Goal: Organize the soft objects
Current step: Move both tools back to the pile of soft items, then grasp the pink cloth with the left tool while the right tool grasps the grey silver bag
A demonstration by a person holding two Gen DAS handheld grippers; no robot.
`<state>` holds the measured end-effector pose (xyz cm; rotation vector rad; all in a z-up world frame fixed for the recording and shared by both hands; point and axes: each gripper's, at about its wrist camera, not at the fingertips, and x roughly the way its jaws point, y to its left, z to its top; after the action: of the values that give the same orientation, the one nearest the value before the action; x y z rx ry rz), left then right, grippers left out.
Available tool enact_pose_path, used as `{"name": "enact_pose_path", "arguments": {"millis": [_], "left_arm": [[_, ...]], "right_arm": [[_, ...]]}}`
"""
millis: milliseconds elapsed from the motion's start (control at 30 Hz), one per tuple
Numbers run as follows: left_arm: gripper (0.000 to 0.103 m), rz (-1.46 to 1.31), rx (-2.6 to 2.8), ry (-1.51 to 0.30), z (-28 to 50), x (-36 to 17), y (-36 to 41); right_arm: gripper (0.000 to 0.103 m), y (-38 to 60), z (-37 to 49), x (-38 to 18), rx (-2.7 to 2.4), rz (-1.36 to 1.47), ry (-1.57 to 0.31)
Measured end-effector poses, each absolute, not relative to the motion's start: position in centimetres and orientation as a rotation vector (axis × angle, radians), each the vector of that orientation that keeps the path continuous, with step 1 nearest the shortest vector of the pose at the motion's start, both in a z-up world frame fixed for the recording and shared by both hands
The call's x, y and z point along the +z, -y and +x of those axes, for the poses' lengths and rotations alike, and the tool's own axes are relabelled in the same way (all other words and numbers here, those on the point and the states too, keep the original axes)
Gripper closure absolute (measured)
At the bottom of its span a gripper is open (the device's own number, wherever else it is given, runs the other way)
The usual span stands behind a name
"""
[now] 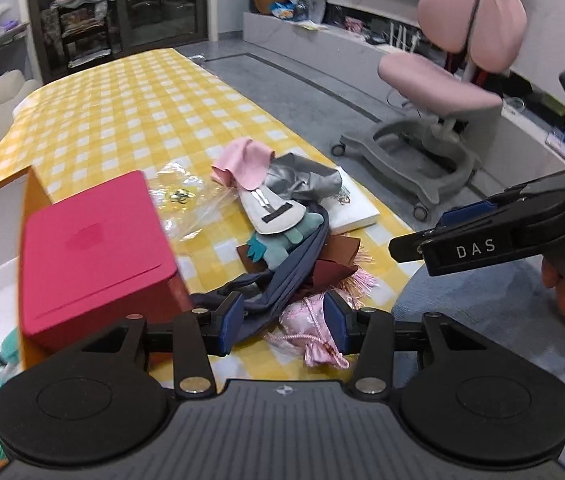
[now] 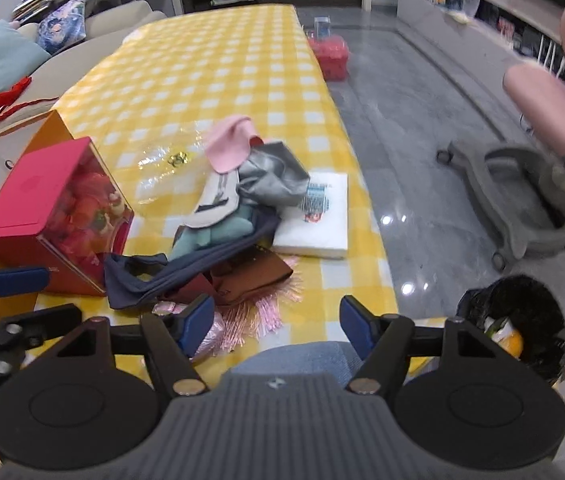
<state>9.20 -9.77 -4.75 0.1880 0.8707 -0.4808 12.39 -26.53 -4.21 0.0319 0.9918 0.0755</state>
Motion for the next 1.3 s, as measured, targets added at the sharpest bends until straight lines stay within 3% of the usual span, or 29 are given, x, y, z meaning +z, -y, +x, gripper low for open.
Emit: {"name": "enact_pose_path", "arguments": {"millis": [133,267,567,767,1033,1133,1300], "left_arm": [[0.054,0.227,-0.494,-0.903,10.6,-6.3,11.3],[0.059,0.262,-0.493,-0.926,11.7,-7.5,12.1],[0.059,0.262,-0.502,-0.909,16.5,-5.4,13.1],[0.059,0.328,-0.497,-0.891,20.9,-5.1,14.1],[0.058,0.383,-0.52,-0.923,23.5,-5.9,15.1],[0.058,0.405,-0.53,-0.935,24.1,-6.4,15.3],[0.058,0.433,-0.529,-0.946,25.0,-6.9,15.7]], "right_arm": [[0.047,27.2,13.4,-5.4,0.101,0.092,-1.052],[0.048,27.4,14.0,-6.2,0.131,0.134,-1.092],[0.049,28.0,17.0,-6.6,0.141,0.164,-1.077],[0.032,28.4,21.1,-6.7,0.157,0.051,-1.004],[0.032,28.8,27.0,-9.5,0.28,-0.026,-1.015],[0.036,29.1,28.7,-10.6,0.312,-0.025,-1.02],[0.059,28.6,30.4,-11.9,0.358,-0.033,-1.02]]}}
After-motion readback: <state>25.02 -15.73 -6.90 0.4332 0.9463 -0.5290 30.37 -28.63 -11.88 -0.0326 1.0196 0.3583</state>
